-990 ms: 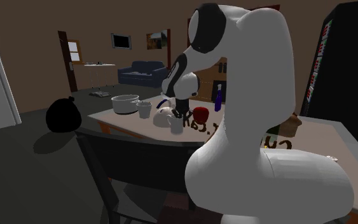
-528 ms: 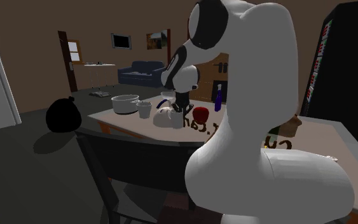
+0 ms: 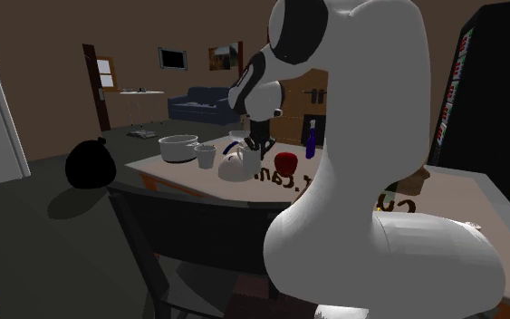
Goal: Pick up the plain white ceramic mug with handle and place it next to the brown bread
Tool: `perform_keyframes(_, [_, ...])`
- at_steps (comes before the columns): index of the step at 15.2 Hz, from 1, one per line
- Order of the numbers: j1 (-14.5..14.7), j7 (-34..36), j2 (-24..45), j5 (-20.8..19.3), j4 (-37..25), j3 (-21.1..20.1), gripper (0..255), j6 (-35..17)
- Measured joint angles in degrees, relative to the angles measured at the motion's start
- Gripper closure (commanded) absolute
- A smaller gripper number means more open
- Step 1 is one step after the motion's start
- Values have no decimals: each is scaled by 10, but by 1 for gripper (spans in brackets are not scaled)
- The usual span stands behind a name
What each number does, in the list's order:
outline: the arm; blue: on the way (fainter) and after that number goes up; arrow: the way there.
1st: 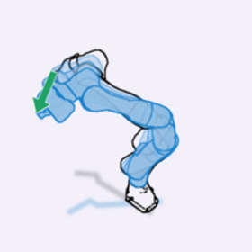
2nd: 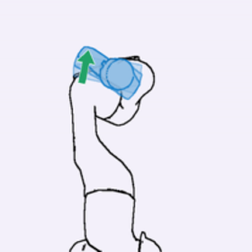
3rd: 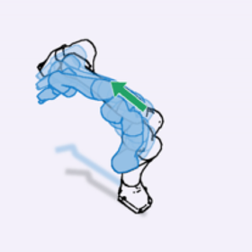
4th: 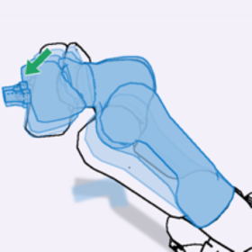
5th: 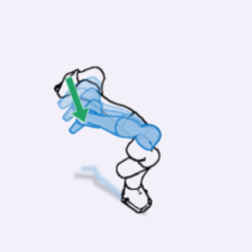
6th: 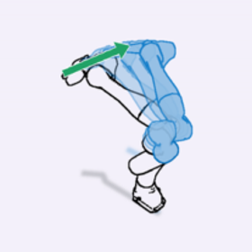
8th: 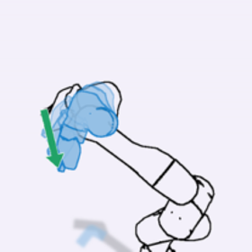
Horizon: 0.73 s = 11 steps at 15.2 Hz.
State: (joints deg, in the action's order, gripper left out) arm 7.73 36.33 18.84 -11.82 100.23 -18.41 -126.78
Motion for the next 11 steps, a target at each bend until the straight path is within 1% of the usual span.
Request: perform_keyframes(11, [-2,-14,-23,15,-54,-5,255,75])
